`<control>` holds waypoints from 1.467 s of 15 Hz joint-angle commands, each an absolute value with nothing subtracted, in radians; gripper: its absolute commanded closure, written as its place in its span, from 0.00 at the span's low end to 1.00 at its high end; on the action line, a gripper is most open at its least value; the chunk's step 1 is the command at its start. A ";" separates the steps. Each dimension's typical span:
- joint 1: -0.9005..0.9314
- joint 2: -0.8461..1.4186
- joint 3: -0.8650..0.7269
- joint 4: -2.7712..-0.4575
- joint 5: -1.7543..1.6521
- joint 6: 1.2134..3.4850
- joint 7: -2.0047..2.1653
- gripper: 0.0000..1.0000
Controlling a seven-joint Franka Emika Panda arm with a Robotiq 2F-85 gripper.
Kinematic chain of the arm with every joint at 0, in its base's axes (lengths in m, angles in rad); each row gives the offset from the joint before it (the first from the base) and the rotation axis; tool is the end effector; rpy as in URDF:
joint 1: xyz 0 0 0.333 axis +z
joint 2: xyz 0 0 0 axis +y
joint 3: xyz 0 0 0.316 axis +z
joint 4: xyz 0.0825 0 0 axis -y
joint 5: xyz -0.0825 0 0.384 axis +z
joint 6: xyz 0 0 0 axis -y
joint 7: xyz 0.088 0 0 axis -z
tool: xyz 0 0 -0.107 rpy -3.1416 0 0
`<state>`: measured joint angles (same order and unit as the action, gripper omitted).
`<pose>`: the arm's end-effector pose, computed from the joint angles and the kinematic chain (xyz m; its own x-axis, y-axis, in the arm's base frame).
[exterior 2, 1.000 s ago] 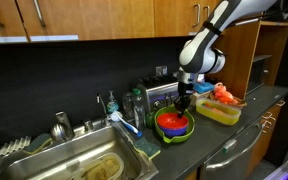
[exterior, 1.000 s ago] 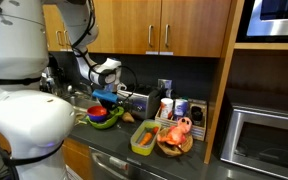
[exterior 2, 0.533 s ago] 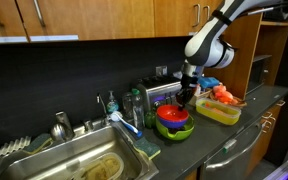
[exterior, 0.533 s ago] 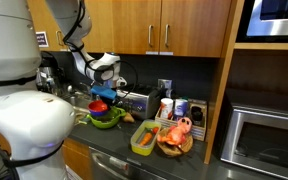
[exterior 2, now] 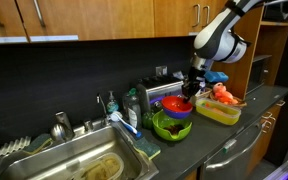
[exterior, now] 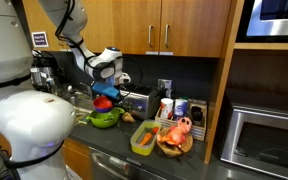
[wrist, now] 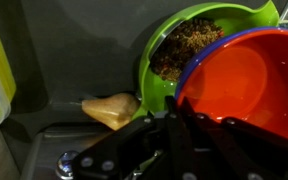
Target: Move the red and blue bowl to the counter
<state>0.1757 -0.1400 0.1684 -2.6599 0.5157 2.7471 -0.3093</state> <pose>0.4155 0.1265 0.3055 0.9568 0.1677 0.2374 0.2178 -0.9546 -0.2034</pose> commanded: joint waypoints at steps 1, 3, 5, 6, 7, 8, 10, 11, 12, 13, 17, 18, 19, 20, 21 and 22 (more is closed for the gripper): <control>0.203 -0.224 0.120 -2.728 0.530 2.776 -0.289 0.98; 0.207 -0.239 0.094 -2.743 0.531 2.790 -0.279 0.98; 0.210 -0.254 0.064 -2.758 0.541 2.801 -0.271 0.98; 0.212 -0.259 0.048 -2.763 0.550 2.809 -0.265 0.98; 0.213 -0.263 0.032 -2.768 0.560 2.819 -0.261 0.98; 0.213 -0.268 0.015 -2.772 0.572 2.823 -0.256 0.98; 0.210 -0.268 -0.020 -2.775 0.603 2.827 -0.255 0.98; 0.194 -0.266 -0.023 -2.776 0.639 2.827 -0.267 0.98; 0.194 -0.264 -0.040 -2.776 0.666 2.825 -0.272 0.98; 0.191 -0.263 -0.053 -2.777 0.691 2.827 -0.271 0.98; 0.164 -0.247 -0.095 -2.777 0.740 2.815 -0.246 0.98; 0.155 -0.238 -0.105 -2.774 0.741 2.811 -0.238 0.98; 0.147 -0.234 -0.111 -2.773 0.738 2.805 -0.227 0.98; 0.139 -0.226 -0.117 -2.770 0.733 2.800 -0.213 0.98; 0.130 -0.211 -0.123 -2.764 0.724 2.789 -0.198 0.98; 0.124 -0.201 -0.126 -2.760 0.718 2.779 -0.182 0.98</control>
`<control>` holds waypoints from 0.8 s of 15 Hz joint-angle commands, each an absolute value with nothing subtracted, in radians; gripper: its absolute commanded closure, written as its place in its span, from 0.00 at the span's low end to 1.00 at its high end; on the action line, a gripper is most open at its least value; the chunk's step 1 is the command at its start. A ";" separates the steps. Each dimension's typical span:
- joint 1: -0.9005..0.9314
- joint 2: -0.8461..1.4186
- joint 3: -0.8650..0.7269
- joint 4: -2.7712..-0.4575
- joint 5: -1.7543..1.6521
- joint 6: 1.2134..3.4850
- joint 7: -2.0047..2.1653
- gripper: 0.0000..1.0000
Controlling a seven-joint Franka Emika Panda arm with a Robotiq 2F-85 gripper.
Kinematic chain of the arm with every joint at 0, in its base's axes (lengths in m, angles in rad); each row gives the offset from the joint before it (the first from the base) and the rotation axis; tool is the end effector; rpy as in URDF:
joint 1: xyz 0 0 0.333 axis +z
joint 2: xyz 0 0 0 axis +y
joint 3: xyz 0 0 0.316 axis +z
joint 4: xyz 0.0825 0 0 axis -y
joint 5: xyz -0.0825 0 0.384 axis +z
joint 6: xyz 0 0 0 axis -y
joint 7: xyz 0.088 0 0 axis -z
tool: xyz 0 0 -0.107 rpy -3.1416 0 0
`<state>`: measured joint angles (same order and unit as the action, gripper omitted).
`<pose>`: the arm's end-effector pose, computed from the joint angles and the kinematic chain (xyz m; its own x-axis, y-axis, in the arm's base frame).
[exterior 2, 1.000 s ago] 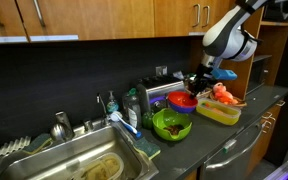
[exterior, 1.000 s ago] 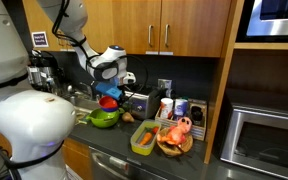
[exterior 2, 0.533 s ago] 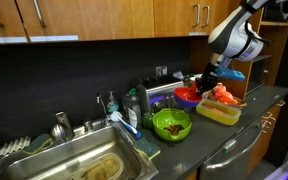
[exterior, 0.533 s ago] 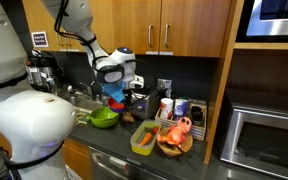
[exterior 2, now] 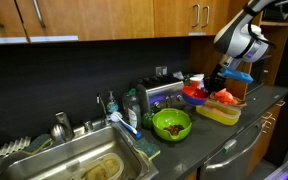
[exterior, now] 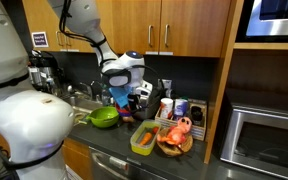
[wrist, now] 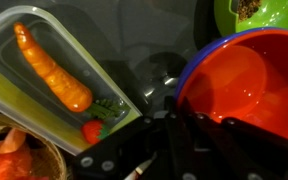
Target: Move the red and blue bowl to the counter
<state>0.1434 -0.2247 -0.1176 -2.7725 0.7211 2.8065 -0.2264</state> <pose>0.3965 -0.0194 0.2983 0.8877 -0.4188 0.1912 -0.3355 -0.8729 -0.3542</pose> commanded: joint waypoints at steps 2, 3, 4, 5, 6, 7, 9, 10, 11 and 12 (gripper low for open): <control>0.119 -0.167 -0.129 -2.745 0.710 2.754 -0.160 0.98; 0.120 -0.145 -0.129 -2.734 0.706 2.735 -0.152 0.98; 0.125 -0.115 -0.127 -2.717 0.702 2.714 -0.143 0.98; 0.125 -0.093 -0.125 -2.704 0.691 2.692 -0.131 0.98; 0.128 -0.059 -0.121 -2.686 0.679 2.671 -0.116 0.98; 0.094 -0.040 -0.087 -2.674 0.658 2.644 -0.095 0.98; 0.081 0.008 -0.070 -2.645 0.615 2.619 -0.053 0.98; 0.073 0.023 -0.063 -2.636 0.587 2.609 -0.028 0.98; 0.067 0.036 -0.056 -2.628 0.559 2.609 -0.002 0.98; 0.062 0.046 -0.050 -2.621 0.534 2.608 0.020 0.98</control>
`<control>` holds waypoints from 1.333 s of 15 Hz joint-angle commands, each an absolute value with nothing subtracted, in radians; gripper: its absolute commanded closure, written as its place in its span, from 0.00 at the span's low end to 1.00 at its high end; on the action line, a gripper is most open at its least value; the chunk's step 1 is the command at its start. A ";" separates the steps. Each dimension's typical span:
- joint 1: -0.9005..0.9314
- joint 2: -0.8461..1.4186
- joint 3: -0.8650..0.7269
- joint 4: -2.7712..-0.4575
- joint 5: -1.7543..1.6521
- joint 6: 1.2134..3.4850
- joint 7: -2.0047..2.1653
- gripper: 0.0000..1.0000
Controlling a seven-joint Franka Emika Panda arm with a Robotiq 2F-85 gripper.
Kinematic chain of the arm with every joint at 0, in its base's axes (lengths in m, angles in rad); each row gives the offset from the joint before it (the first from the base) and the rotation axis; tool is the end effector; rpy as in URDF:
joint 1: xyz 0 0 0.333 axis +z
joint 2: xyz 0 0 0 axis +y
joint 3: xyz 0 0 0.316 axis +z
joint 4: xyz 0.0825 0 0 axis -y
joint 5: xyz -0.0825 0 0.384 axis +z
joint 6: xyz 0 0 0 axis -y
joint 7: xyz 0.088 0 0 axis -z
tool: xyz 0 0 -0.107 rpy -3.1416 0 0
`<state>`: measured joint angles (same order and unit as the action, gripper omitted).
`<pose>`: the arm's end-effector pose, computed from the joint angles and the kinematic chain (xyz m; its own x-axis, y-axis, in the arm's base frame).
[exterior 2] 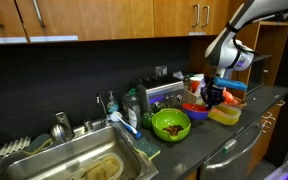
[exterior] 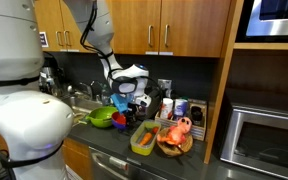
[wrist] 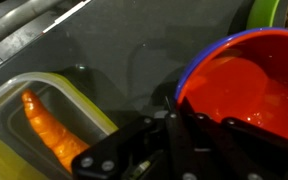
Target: Move the red and blue bowl to the counter
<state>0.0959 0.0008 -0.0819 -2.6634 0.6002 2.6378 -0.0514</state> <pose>0.4138 -0.0086 0.2344 0.8946 -0.4391 -0.0832 -0.4447 -0.8559 -0.2641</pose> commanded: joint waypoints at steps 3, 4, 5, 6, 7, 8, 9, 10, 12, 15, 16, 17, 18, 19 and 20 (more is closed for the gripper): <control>0.048 0.066 -0.038 -2.603 0.474 2.602 0.068 0.98; 0.045 0.065 -0.035 -2.603 0.456 2.601 0.086 0.98; 0.044 0.067 -0.033 -2.603 0.437 2.609 0.103 0.98; 0.043 0.068 -0.031 -2.602 0.421 2.613 0.119 0.98; 0.043 0.069 -0.030 -2.603 0.406 2.621 0.133 0.98; 0.042 0.068 -0.029 -2.607 0.388 2.631 0.151 0.98; 0.042 0.069 -0.030 -2.609 0.373 2.637 0.164 0.98; 0.040 0.068 -0.031 -2.614 0.355 2.648 0.178 0.98; 0.037 0.067 -0.034 -2.622 0.327 2.667 0.200 0.98; 0.030 0.076 -0.033 -2.625 0.318 2.689 0.195 0.98; 0.028 0.081 -0.031 -2.625 0.323 2.697 0.188 0.98; 0.025 0.088 -0.030 -2.623 0.333 2.699 0.177 0.98; 0.023 0.093 -0.029 -2.623 0.338 2.702 0.172 0.98; 0.022 0.100 -0.028 -2.620 0.342 2.703 0.167 0.98; 0.021 0.112 -0.025 -2.615 0.347 2.702 0.160 0.98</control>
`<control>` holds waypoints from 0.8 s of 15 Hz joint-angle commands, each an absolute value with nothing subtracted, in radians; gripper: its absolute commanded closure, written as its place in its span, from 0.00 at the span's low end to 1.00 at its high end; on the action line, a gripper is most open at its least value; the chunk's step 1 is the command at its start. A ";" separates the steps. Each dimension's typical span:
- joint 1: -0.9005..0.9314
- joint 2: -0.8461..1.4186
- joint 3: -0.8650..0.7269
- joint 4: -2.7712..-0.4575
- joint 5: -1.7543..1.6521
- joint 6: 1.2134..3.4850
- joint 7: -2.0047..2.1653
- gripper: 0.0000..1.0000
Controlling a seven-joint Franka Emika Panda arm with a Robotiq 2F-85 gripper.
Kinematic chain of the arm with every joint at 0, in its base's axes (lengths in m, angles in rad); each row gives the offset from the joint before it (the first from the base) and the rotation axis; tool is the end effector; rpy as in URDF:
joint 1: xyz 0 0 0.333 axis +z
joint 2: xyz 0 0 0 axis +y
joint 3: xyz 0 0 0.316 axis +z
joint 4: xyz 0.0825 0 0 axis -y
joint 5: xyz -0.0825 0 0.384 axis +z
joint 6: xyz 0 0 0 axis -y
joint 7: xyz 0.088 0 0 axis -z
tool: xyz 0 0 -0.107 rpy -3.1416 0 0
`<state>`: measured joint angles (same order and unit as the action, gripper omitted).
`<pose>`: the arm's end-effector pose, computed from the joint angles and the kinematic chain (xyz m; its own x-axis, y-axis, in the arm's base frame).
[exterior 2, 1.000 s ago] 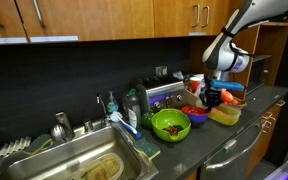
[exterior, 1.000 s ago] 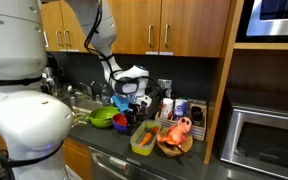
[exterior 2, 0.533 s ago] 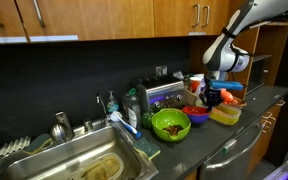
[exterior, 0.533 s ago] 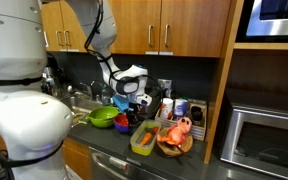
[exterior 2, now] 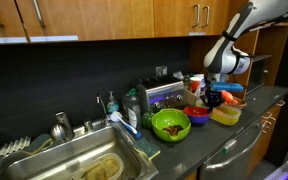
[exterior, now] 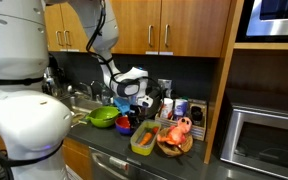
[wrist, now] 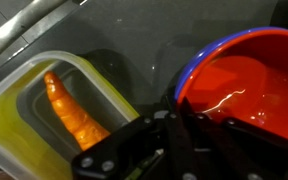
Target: Move the red and blue bowl to the counter
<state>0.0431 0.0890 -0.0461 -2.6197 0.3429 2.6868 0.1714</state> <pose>0.4302 -0.0125 0.2168 0.8850 -0.4610 -0.0653 -0.4656 -0.8757 -0.1279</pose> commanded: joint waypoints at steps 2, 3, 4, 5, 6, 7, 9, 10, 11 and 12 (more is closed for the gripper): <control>0.020 0.129 -0.024 -2.610 0.339 2.701 0.161 0.98; 0.021 0.135 -0.024 -2.610 0.335 2.701 0.164 0.98; 0.021 0.139 -0.024 -2.610 0.331 2.704 0.167 0.98; 0.022 0.142 -0.024 -2.611 0.328 2.705 0.170 0.98; 0.022 0.146 -0.024 -2.610 0.325 2.709 0.171 0.98; 0.024 0.145 -0.023 -2.610 0.322 2.711 0.174 0.98; 0.024 0.144 -0.022 -2.611 0.322 2.716 0.175 0.98; 0.024 0.145 -0.021 -2.610 0.322 2.719 0.175 0.98; 0.024 0.144 -0.020 -2.610 0.322 2.719 0.175 0.98; 0.025 0.142 -0.018 -2.611 0.324 2.720 0.175 0.98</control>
